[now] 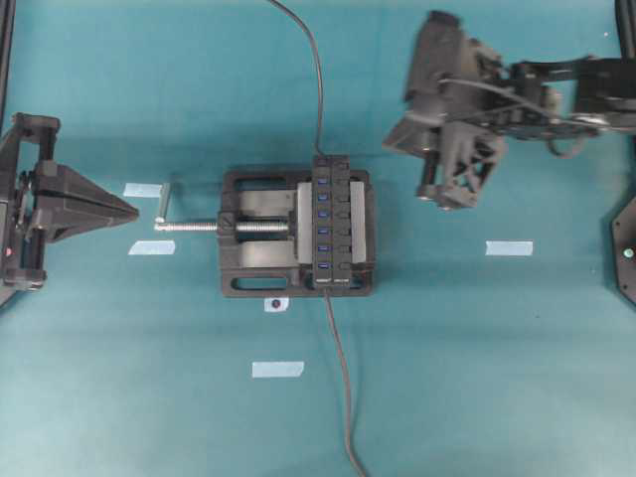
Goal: Insert the USB into the front port of the fixed hub.
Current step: 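Move the right gripper over the hub's end and close on the USB cable plug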
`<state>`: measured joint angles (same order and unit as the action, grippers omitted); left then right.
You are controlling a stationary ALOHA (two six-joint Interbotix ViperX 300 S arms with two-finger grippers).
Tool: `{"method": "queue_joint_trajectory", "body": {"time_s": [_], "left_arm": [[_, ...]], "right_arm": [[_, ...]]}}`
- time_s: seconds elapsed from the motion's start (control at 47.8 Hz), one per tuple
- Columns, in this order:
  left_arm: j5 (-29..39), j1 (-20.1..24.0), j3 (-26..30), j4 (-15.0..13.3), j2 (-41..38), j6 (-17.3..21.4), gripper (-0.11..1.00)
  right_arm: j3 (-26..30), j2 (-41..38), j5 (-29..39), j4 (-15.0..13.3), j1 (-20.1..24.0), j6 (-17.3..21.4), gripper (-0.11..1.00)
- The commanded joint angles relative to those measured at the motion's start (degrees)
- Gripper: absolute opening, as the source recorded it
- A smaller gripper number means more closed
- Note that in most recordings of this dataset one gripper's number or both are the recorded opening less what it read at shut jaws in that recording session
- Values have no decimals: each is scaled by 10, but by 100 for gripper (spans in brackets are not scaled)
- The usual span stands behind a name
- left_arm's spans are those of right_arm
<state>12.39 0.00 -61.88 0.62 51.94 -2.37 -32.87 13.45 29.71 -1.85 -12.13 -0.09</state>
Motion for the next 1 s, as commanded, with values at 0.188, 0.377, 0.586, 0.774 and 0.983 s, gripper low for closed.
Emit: {"method": "queue_joint_trajectory", "body": {"time_s": [0.188, 0.377, 0.586, 0.774, 0.983], "left_arm": [[5, 1, 15, 1, -2, -1, 0], [6, 1, 15, 1, 0, -1, 0], [6, 1, 13, 1, 3, -1, 0], [6, 1, 11, 1, 10, -2, 0], [6, 1, 8, 1, 16, -2, 0]], "right_arm": [[40, -38, 3, -1, -1, -43, -5], [47, -55, 2, -1, 0, -60, -5], [45, -65, -28, -1, 1, -63, -5], [38, -72, -58, 0, 3, -63, -3], [37, -91, -63, 0, 10, -63, 5]]}}
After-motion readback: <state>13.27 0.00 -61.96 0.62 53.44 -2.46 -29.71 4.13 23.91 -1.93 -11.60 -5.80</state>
